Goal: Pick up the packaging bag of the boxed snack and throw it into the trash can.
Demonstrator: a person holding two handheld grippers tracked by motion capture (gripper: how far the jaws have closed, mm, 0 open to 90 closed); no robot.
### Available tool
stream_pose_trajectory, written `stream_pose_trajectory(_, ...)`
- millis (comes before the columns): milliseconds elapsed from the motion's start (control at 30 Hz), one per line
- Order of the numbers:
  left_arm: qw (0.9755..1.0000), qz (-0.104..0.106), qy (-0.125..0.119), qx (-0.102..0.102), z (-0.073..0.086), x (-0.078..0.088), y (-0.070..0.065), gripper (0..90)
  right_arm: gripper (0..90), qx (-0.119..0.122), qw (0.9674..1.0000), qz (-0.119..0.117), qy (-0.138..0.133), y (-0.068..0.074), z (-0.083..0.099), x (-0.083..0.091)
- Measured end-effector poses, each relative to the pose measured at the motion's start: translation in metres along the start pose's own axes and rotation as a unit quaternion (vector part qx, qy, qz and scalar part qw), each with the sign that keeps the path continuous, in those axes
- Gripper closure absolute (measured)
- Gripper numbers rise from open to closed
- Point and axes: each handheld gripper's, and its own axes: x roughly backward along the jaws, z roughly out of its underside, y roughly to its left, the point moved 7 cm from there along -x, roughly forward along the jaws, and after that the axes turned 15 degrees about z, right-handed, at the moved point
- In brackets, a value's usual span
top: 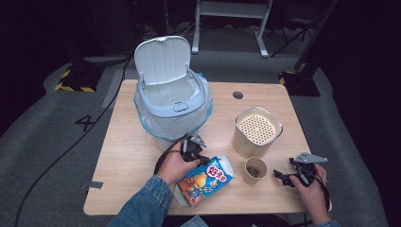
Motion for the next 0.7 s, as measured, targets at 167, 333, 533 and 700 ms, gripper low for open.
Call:
stream_pose_trajectory(167, 0.9981, 0.016, -0.052, -0.029, -0.011, 0.020, -0.015, 88.3, 7.5, 0.000, 1.0000, 0.000, 0.000, 0.000, 0.000, 0.000)
stream_pose_trajectory(333, 0.9913, 0.010, -0.119, -0.056, -0.024, 0.046, -0.026, 88.3, 7.5, 0.000, 1.0000, 0.000, 0.000, 0.000, 0.000, 0.000)
stream_pose_trajectory(533, 0.9768, 0.010, -0.196, -0.085, -0.038, 0.069, -0.034, 88.4, 7.5, 0.000, 1.0000, -0.001, 0.000, 0.000, 0.000, 0.000)
stream_pose_trajectory(700, 0.9665, 0.005, -0.230, -0.115, -0.048, 0.085, -0.042, 88.4, 7.5, 0.000, 1.0000, -0.001, 0.000, 0.000, 0.000, 0.000)
